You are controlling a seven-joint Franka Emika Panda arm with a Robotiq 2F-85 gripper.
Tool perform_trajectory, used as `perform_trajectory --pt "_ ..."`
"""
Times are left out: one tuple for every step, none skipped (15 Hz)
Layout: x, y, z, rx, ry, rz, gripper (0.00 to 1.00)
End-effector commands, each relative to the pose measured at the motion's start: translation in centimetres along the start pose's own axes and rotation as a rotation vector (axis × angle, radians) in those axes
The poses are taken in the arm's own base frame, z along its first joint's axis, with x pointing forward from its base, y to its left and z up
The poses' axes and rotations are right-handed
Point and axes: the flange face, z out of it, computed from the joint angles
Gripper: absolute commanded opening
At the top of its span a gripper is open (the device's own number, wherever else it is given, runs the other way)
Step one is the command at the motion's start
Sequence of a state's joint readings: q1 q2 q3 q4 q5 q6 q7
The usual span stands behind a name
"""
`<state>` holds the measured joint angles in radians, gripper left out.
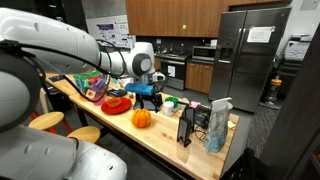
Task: Push the basketball onto the dust pan
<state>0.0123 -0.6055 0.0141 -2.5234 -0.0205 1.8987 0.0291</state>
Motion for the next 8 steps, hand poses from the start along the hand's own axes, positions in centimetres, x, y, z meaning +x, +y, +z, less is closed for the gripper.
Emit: perform_trajectory --pt "0.01 -0.01 -0.05 0.0 -0.001 0.0 1.0" --pt "0.01 -0.01 -0.06 0.0 -0.001 0.0 1.0" --pt "0.01 -0.01 -0.06 0.0 -0.001 0.0 1.0" --pt "0.01 -0.01 -0.06 0.0 -0.001 0.0 1.0" --pt "0.01 -0.01 -0.06 0.0 -0.001 0.0 1.0" --pt "0.01 -0.01 -0.05 0.0 -0.001 0.0 1.0" --pt "0.01 -0.01 -0.06 0.0 -0.001 0.0 1.0" --pt "0.01 -0.03 -0.03 -0.002 0.01 0.009 1.0"
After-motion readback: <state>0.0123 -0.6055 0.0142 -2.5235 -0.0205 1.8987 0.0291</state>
